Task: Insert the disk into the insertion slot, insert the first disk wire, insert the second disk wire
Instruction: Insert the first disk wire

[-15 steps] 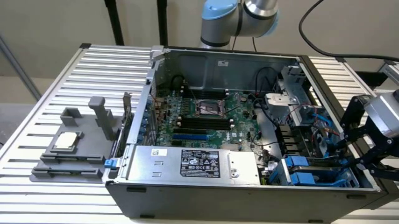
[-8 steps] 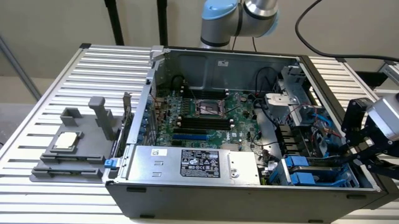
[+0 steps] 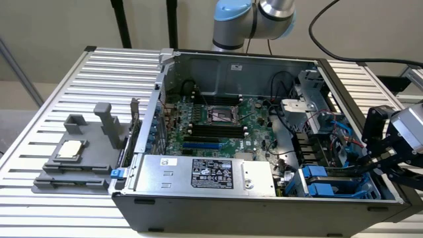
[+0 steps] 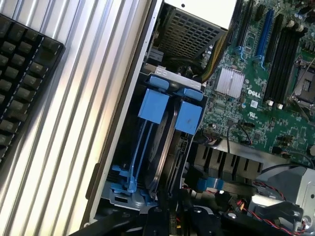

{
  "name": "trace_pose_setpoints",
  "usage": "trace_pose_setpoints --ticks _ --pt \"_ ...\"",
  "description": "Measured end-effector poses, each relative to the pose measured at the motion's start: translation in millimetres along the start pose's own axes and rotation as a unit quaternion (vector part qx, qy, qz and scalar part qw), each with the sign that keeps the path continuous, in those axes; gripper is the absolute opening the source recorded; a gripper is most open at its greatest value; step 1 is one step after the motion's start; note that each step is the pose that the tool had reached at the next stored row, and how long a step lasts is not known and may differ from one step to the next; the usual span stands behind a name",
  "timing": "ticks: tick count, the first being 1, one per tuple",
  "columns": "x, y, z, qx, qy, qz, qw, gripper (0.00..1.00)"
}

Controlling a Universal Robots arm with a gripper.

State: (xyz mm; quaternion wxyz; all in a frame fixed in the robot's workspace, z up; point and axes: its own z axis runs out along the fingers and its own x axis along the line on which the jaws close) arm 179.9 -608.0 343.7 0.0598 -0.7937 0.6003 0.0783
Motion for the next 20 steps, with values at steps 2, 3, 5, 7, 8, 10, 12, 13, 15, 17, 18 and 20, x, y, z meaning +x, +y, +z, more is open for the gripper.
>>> trace_pose_setpoints --ticks 2,3,5,7,8,10,12,13,15,17,18,20 --pt "0.0 0.1 0.0 -0.0003 0.0 -0.002 1.0 0.16" --pt "-0.1 0.3 0.0 -0.0005 0.0 -0.003 1.0 0.16" --pt "-0.8 2.2 -1.0 -0.0006 -0.0001 -0.004 1.0 0.16" --pt "-2.3 6.4 -2.6 -0.0006 -0.0001 -0.004 1.0 0.16" --pt "-3.3 9.2 -3.3 -0.0007 0.0 -0.004 1.0 0.16" --pt "-5.1 15.4 -3.3 -0.0006 -0.0001 -0.004 1.0 0.16" --pt "-7.4 23.8 -2.8 -0.0006 -0.0001 -0.004 1.0 0.16" --pt "-8.3 27.0 -2.7 -0.0005 0.0 -0.003 1.0 0.16" --pt "-9.5 31.4 -2.3 0.0001 0.0001 0.0 1.0 0.16" --pt "-10.4 34.6 -2.1 0.0008 0.0012 0.003 1.0 0.16" --pt "-10.6 35.3 -2.0 0.0013 0.002 0.006 1.0 0.16" --pt "-10.5 35.5 -1.6 0.0026 0.0042 0.015 0.9999 0.16"
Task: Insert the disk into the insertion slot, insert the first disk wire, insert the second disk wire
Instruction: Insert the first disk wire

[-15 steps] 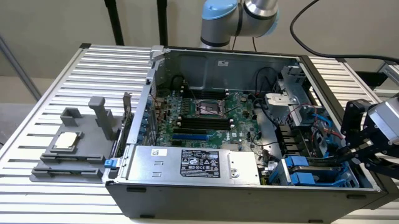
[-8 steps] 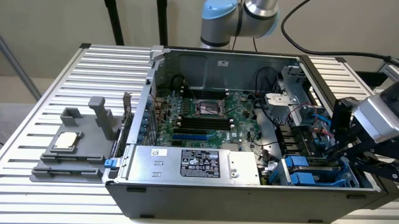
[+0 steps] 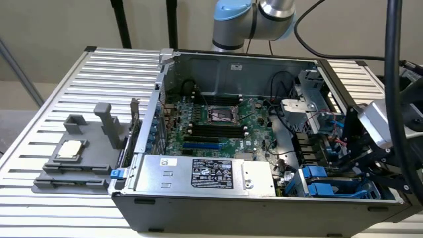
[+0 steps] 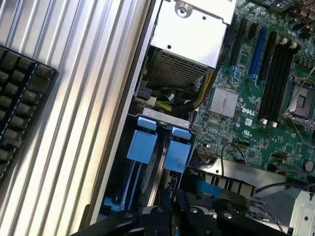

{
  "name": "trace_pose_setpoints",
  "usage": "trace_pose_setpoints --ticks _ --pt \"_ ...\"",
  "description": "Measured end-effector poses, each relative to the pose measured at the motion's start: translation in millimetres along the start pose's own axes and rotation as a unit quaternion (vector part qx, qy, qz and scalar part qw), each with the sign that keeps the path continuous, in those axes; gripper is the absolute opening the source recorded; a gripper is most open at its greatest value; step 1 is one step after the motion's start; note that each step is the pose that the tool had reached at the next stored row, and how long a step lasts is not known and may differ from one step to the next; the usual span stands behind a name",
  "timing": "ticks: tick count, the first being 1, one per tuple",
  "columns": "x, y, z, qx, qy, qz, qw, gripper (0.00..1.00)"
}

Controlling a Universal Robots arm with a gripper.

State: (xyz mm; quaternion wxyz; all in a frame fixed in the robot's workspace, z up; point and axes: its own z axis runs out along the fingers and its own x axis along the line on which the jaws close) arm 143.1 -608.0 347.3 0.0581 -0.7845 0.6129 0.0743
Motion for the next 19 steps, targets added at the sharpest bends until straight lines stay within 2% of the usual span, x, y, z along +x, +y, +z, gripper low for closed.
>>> trace_pose_setpoints --ticks 6,13,19 --pt "0.4 0.1 2.0 0.006 0.0052 0.038 0.9992 0.16" --pt "0.6 0.1 3.0 0.0138 0.006 0.081 0.9966 0.16" --pt "-0.1 0.1 3.6 0.0164 0.007 0.096 0.9953 0.16"
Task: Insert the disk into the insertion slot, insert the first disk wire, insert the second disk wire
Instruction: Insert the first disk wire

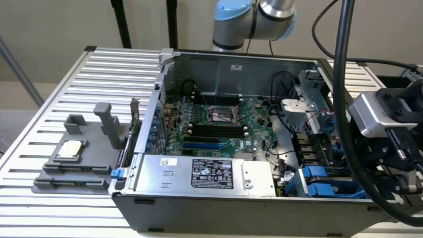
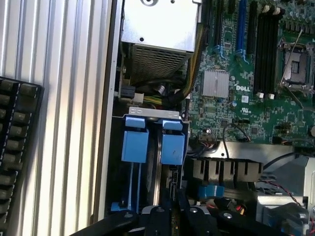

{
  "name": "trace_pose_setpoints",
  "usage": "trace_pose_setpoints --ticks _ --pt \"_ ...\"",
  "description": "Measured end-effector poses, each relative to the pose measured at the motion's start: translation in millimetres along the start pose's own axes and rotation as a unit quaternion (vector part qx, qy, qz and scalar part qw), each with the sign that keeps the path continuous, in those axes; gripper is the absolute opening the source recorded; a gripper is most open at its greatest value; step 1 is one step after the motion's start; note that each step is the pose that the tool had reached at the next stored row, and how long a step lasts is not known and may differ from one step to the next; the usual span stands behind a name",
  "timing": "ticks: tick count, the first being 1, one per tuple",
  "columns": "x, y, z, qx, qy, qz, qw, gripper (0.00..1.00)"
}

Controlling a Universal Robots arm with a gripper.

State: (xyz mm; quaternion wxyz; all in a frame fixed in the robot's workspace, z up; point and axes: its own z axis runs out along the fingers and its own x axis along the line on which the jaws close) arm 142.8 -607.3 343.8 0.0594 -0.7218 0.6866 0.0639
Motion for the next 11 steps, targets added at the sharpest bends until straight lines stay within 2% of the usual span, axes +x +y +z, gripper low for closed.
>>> trace_pose_setpoints --ticks 7,11 --pt "-1.0 0.1 0.5 0.0029 0.0018 0.014 0.9999 0.16" --pt "-2.1 0.5 1.3 0.0049 0.004 0.02 0.9998 0.16"
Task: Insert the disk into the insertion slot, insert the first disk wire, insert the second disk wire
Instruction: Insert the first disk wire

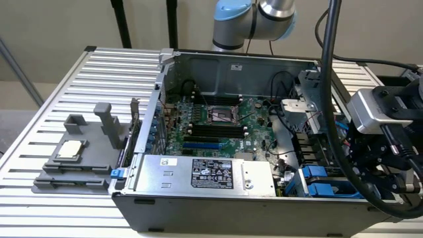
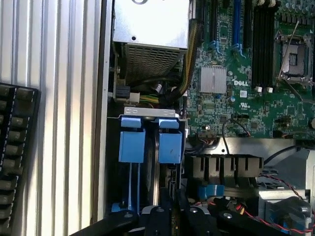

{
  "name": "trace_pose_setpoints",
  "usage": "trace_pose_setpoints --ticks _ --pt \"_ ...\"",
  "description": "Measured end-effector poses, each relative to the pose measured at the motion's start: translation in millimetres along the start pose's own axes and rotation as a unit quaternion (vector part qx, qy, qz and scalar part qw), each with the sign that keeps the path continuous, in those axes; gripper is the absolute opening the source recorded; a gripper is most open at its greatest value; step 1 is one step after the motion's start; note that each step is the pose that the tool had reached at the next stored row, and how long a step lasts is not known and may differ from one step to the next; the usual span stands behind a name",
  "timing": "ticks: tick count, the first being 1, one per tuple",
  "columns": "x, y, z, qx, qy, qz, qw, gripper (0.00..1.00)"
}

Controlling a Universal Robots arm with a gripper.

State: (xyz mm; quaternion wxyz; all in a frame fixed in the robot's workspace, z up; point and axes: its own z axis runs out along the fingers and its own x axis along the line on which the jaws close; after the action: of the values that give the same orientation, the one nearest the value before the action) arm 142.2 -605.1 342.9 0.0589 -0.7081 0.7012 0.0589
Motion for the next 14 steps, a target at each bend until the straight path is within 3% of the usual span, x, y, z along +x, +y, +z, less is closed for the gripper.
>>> trace_pose_setpoints --ticks 5,14 --pt "-1.5 1.1 1.6 0.003 0.0033 0.005 1.0 0.16" --pt "-4.6 2.5 4.1 0.0104 0.005 0.017 0.9998 0.16"
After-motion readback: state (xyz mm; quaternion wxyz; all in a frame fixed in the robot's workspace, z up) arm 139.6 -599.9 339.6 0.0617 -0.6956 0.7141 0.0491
